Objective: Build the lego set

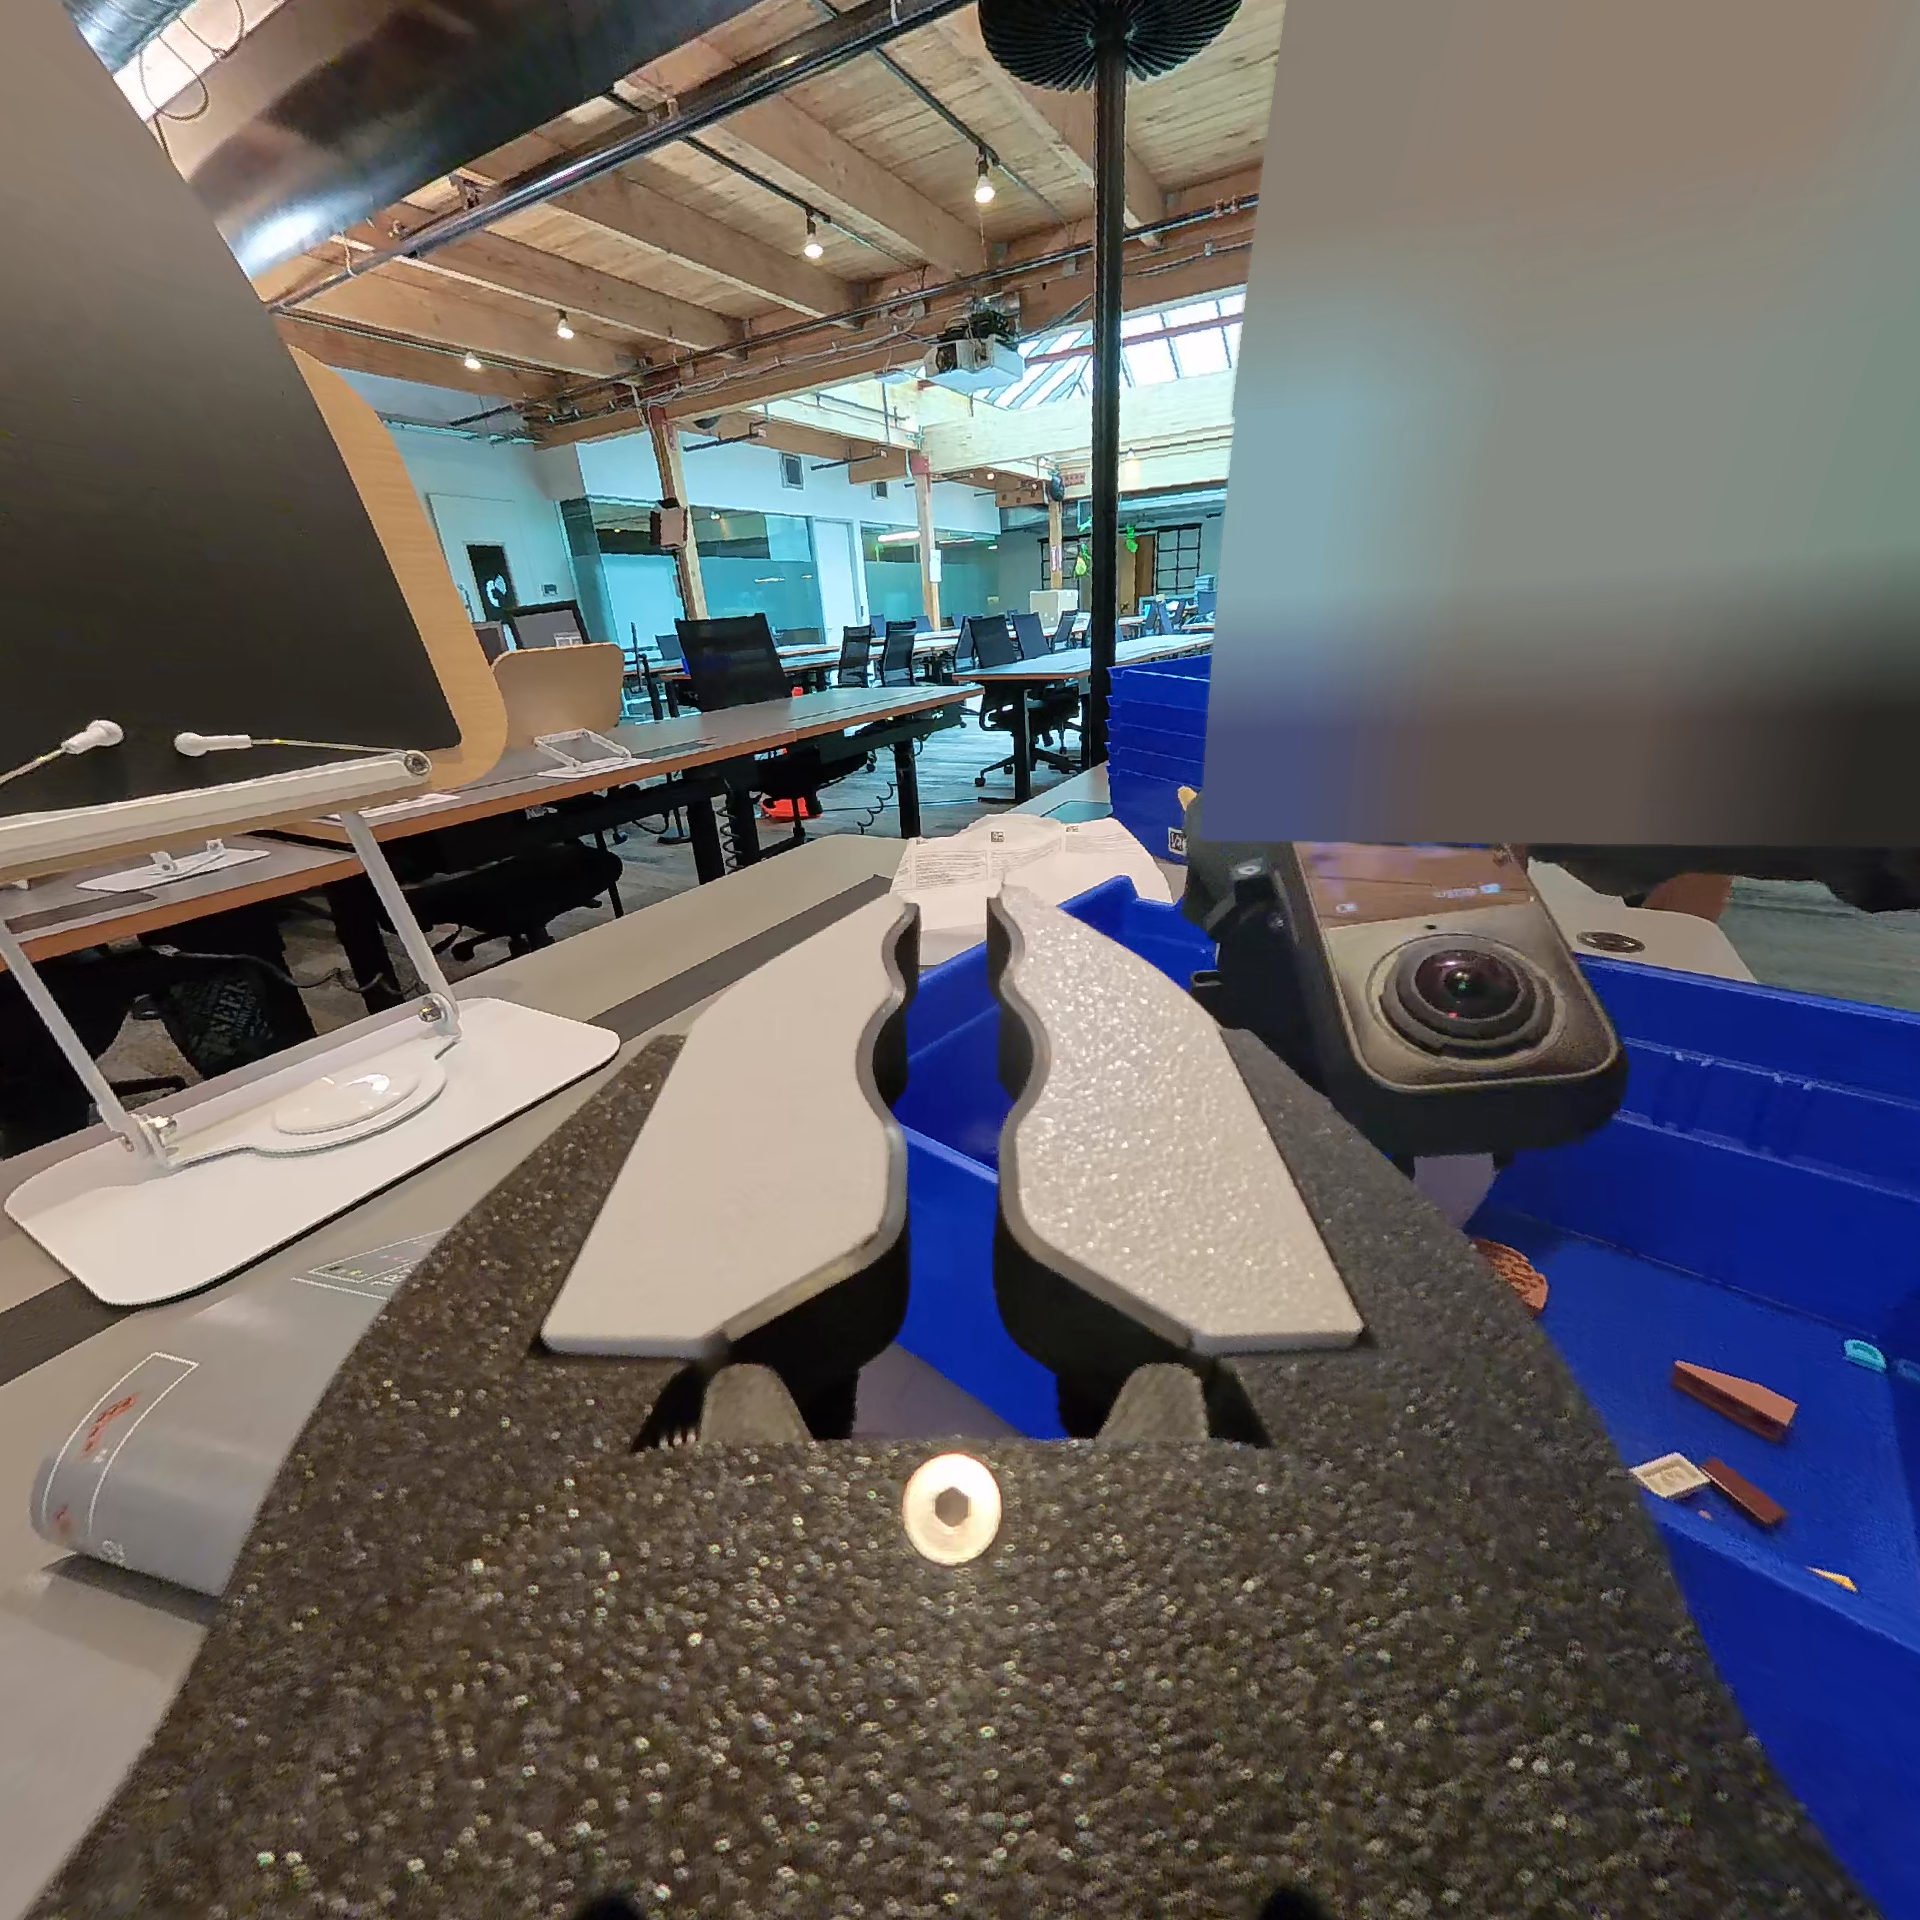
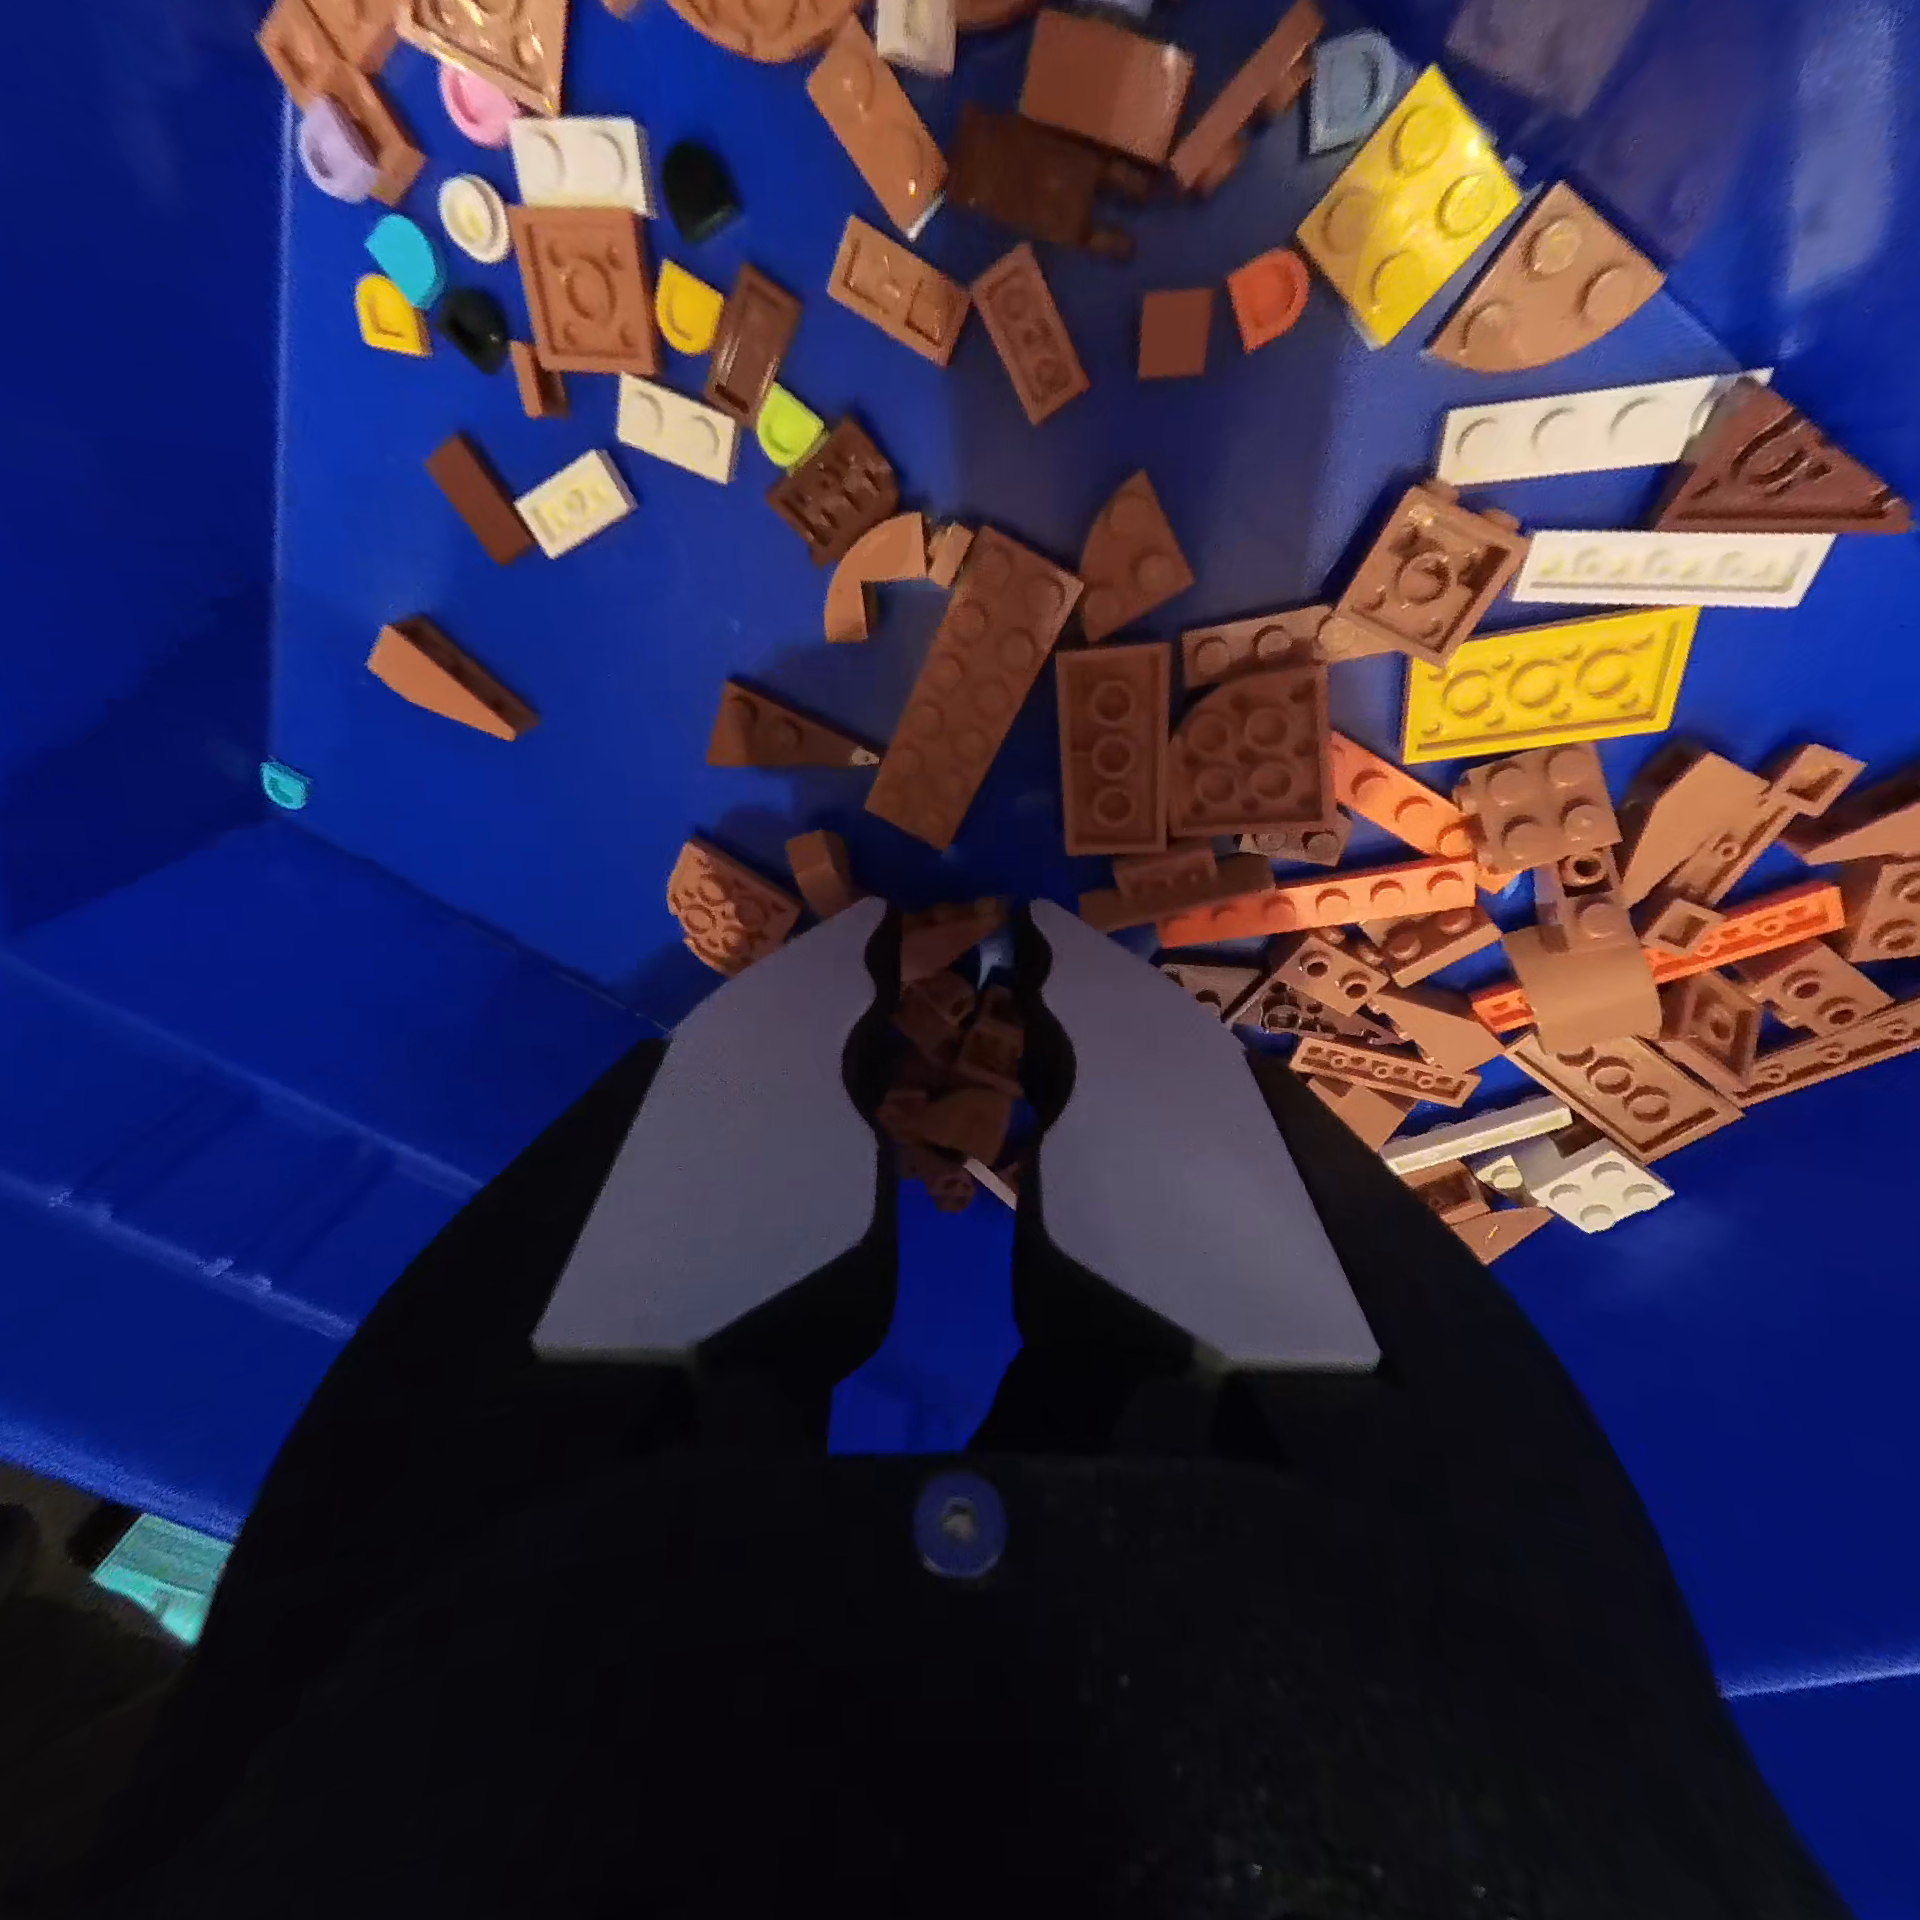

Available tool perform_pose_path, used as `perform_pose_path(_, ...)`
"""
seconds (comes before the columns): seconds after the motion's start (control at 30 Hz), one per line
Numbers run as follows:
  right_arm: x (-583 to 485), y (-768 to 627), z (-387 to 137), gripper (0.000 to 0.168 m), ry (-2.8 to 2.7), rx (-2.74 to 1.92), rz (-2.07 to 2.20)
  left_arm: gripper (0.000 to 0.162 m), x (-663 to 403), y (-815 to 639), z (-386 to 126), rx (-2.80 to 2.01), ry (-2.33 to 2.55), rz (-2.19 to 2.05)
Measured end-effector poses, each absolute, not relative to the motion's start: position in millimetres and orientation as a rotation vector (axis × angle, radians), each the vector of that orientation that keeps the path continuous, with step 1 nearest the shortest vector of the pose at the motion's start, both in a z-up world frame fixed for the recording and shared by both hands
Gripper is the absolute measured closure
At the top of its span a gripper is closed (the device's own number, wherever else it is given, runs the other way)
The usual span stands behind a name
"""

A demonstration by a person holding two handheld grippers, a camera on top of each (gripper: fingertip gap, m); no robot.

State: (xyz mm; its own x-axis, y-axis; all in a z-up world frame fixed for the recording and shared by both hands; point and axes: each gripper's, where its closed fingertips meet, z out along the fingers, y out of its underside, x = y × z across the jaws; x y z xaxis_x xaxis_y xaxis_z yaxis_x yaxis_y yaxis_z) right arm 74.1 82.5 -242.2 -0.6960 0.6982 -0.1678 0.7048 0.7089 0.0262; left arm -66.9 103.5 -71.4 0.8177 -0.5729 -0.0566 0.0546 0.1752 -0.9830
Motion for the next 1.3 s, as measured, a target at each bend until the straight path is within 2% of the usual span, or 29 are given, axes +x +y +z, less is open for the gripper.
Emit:
perform_pose_path(0.23, 79, 125, -239, 0.153, 2.758, 1.185, 0.213, 0.15, -69, 104, -70, -1.328, 0.465, -0.464)
perform_pose_path(0.43, 63, 118, -216, 0.151, 2.804, 1.272, -0.035, 0.15, -69, 103, -70, -1.327, 0.462, -0.467)
perform_pose_path(0.6, 57, 63, -222, 0.151, 2.801, 1.123, -0.267, 0.15, -69, 104, -71, -1.331, 0.464, -0.465)
perform_pose_path(0.73, 56, 56, -237, 0.152, 2.83, 1.07, -0.167, 0.15, -69, 105, -72, -1.332, 0.463, -0.461)
perform_pose_path(0.77, 54, 57, -238, 0.156, 2.833, 1.085, -0.165, 0.15, -70, 105, -72, -1.331, 0.461, -0.46)
perform_pose_path(1.03, 77, 100, -239, 0.157, 2.746, 1.182, 0.092, 0.15, -70, 103, -68, -1.321, 0.461, -0.461)
perform_pose_path(1.3, 34, 79, -223, 0.157, 2.837, 1.265, -0.278, 0.15, -70, 104, -69, -1.324, 0.46, -0.458)
